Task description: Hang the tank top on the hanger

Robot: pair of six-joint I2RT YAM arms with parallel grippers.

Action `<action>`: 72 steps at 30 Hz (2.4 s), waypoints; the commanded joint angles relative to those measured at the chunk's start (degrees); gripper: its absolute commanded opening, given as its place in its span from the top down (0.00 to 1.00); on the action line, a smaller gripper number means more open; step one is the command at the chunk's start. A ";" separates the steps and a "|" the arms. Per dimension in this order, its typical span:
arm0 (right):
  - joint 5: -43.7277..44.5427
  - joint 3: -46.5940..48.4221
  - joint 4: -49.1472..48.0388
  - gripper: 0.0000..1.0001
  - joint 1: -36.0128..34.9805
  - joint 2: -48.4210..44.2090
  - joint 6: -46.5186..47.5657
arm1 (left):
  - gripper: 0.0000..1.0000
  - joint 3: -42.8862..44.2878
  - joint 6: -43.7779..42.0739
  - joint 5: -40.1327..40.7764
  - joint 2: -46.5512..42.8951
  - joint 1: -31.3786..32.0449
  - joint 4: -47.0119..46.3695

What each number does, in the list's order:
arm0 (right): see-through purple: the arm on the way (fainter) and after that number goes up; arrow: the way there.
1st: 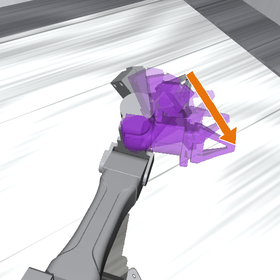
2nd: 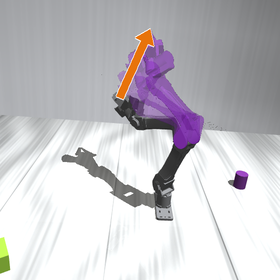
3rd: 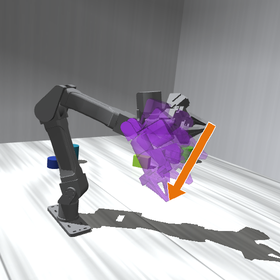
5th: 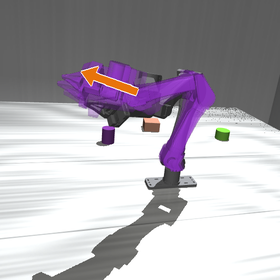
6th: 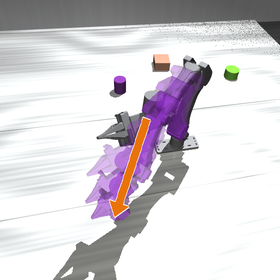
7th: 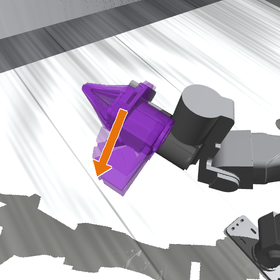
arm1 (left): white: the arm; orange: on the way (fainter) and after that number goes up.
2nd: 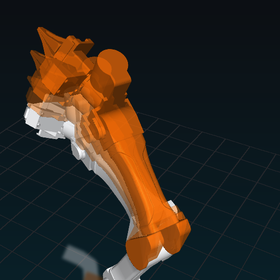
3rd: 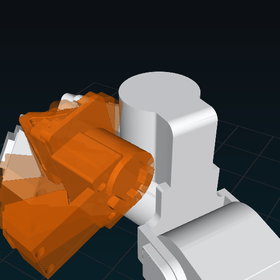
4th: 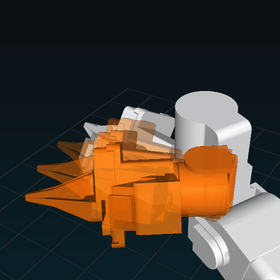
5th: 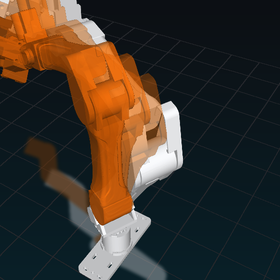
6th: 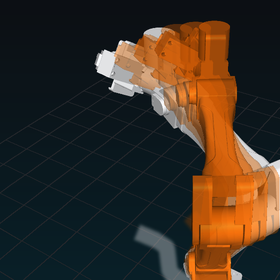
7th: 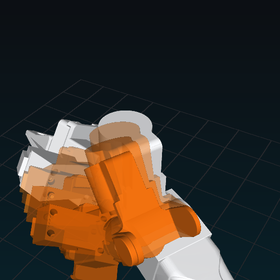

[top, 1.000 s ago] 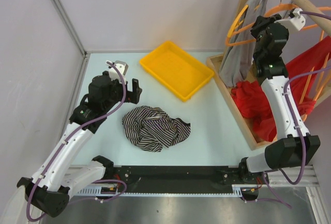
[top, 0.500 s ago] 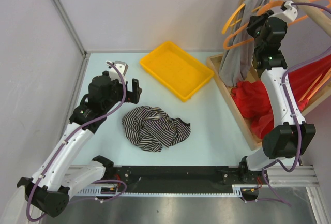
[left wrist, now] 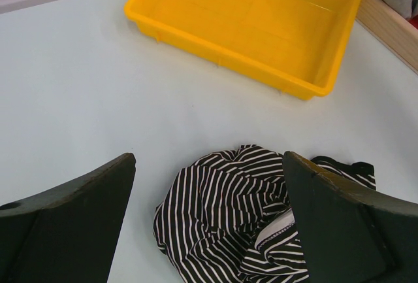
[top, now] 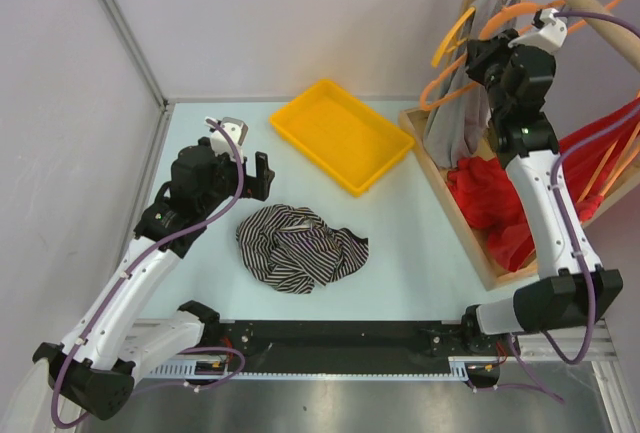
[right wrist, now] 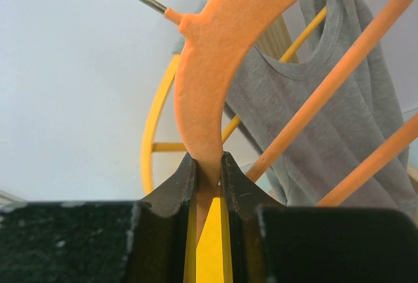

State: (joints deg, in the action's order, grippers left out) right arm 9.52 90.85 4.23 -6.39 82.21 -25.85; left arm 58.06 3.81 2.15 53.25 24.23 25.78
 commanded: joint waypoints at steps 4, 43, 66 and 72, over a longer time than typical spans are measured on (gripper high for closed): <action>-3.54 -5.06 0.51 0.87 -0.99 -9.79 -1.83 | 0.00 -0.14 -1.09 -1.19 -0.08 -0.59 -1.44; -41.50 -39.96 28.82 0.92 -16.99 -43.72 -1.93 | 0.01 -15.07 21.30 12.44 -0.77 21.56 -0.73; -54.43 -41.90 23.98 0.90 -17.07 -39.68 -0.52 | 1.00 -7.23 15.02 10.86 7.20 19.46 -11.28; -52.59 -37.16 26.44 0.90 -16.99 -39.59 1.67 | 1.00 19.56 7.89 0.95 15.11 18.66 -7.86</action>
State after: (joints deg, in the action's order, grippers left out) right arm -43.77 48.10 31.38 -23.18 43.46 -26.24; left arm 60.25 18.44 11.07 65.78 43.42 20.25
